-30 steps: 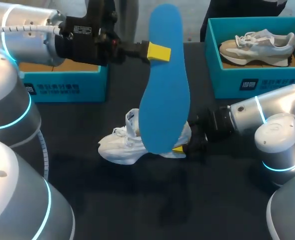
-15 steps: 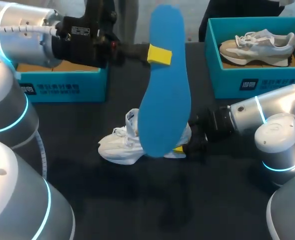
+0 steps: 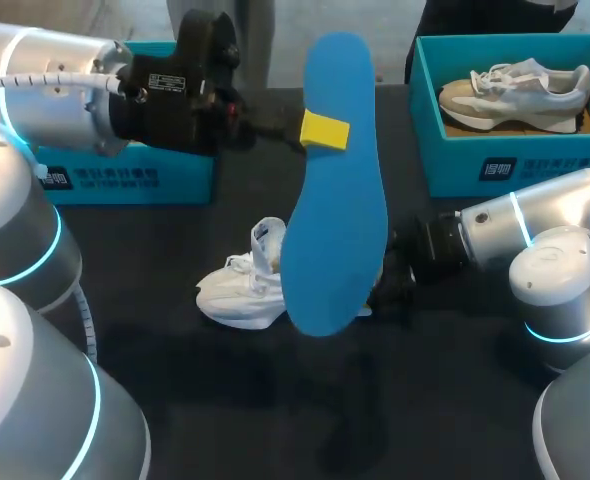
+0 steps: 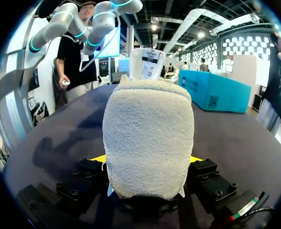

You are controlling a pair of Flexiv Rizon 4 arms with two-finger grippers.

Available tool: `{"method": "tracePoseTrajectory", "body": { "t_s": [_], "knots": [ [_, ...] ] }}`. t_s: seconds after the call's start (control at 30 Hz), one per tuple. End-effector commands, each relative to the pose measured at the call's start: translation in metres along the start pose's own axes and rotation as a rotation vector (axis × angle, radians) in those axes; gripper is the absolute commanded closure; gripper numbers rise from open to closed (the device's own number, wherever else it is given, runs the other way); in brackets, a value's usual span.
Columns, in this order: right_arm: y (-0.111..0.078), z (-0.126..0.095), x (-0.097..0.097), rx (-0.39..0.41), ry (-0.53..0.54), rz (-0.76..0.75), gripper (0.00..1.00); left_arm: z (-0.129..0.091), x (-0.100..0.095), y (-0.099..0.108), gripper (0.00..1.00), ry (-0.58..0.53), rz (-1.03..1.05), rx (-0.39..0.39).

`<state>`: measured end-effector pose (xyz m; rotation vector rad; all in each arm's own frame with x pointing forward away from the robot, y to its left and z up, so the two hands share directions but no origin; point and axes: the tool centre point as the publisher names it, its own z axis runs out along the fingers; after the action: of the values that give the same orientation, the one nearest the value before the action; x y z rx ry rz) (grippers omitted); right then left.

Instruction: Take the shoe out of the shoebox, open the shoe tongue, remove and reinsert the insole, then place the shoe into the shoebox

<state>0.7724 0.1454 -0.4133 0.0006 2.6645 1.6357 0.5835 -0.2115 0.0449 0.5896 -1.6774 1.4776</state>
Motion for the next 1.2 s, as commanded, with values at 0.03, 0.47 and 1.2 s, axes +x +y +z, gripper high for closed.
{"method": "tracePoseTrajectory", "body": {
  "t_s": [0.03,0.47,1.2],
  "knots": [
    [0.0007,0.0004,0.0003,0.003,-0.001,0.0,1.0,-0.0001,0.0003,0.0029,1.0,-0.001,0.0,0.004],
    [0.0007,0.0004,0.0003,0.003,-0.001,0.0,1.0,-0.0001,0.0003,0.0029,1.0,-0.001,0.0,0.004],
    [0.0007,0.0004,0.0003,0.003,-0.001,0.0,0.0,-0.0001,0.0003,0.0029,1.0,-0.001,0.0,0.004]
  ]
}}
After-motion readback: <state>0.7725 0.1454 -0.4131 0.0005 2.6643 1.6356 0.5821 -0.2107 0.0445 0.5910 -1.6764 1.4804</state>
